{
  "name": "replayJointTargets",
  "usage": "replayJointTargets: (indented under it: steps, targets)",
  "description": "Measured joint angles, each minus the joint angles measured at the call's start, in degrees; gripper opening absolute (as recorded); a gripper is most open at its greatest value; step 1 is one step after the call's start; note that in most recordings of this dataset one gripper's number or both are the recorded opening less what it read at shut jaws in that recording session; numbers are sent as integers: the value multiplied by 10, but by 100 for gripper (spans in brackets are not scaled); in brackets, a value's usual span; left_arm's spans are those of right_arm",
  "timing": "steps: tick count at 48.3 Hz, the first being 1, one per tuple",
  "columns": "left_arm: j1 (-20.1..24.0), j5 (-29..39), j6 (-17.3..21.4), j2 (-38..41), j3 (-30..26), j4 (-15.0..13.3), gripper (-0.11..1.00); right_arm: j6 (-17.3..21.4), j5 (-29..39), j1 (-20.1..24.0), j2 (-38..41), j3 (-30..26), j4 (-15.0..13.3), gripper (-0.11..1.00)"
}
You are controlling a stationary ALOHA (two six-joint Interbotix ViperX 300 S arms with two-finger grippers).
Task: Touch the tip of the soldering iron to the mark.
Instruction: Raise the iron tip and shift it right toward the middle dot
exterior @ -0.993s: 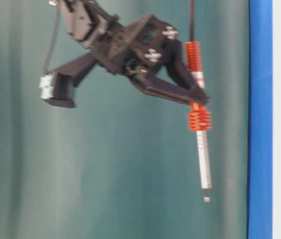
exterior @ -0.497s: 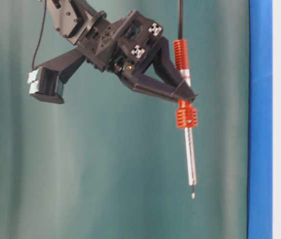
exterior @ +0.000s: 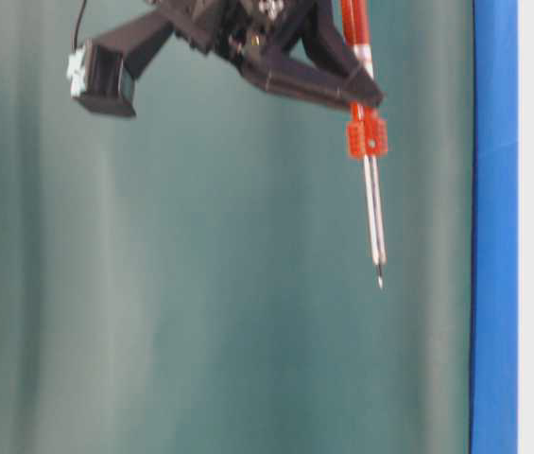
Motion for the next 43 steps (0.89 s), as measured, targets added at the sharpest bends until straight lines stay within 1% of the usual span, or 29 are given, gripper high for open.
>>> replayJointTargets:
  steps: [6,43]
  targets:
    - [0,-1,0,0,0,0,0,0,0,-2,-16,10,0,6]
    - [0,-4,0,1,1,0,0,0,0,-3,-4,9,0,6]
